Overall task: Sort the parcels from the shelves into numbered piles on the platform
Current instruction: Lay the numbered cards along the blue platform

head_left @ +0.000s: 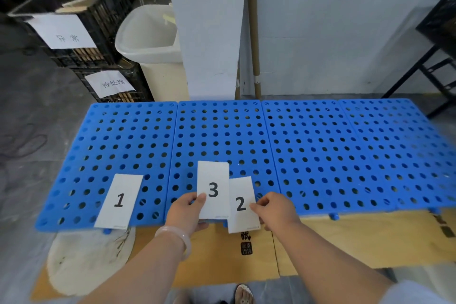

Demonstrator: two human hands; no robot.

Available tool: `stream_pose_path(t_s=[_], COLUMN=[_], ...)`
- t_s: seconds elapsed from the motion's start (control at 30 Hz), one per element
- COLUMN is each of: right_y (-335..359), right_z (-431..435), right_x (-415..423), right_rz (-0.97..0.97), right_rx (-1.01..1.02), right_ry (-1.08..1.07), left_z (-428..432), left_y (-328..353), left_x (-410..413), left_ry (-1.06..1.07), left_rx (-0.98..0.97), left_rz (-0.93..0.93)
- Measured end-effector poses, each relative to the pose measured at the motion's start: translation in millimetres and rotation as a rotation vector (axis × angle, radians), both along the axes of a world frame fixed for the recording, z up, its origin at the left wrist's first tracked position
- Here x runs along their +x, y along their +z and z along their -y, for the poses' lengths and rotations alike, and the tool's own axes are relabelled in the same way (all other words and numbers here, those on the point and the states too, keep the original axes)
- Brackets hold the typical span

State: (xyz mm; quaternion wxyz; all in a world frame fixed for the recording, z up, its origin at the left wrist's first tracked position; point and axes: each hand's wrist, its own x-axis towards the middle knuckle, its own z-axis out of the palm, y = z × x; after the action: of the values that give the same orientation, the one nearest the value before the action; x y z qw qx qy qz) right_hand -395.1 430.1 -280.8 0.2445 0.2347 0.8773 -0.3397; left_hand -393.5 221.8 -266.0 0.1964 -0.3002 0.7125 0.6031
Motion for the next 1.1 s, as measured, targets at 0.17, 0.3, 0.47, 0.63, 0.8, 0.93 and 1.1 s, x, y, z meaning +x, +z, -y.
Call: stream_pose_path(t_s=[0.17,0.3,0.47,0.63,0.8,0.93,1.1], right_y=[-5.5,-11.2,2.9,27.2,40.6,44.1,48.0], right_z=[-14.4,-18.9,-20.9,-18.4,-24.0,-35.1,-52.8], right_x=[0.2,-0.5,1.4,4.3,9.2,14.7,28.9], right_rz=[0.004,0.001,-0.089,-0.112,-0.166,-0.167,-0.203], right_rx=[-0.073,-0.124,-0.065,-0.308,-0.315,-0.329,-0.324], right_ry=[0.018,0.037,0.151,0.018,-0.113,-0.238,-0.311], left_z=[-19.1,-30.8,-42.9,-59.5,-78.6,-87.6,-101.1], left_y=[9.4,14.9,18.6,17.2,15.3,16.4,14.0], left_x=[-1.7,3.8,13.9,12.8,3.2,1.1,1.8], left_ry=[0.002,0.035,0.088,0.054,0.016,-0.07,-0.164], left_rx=[-0.007,-0.014,0.04,0.059,0.126,0.186,0.178], left_rz=[-0.031,-0.056,-0.046,-0.03,-0.045,-0.048,-0.044])
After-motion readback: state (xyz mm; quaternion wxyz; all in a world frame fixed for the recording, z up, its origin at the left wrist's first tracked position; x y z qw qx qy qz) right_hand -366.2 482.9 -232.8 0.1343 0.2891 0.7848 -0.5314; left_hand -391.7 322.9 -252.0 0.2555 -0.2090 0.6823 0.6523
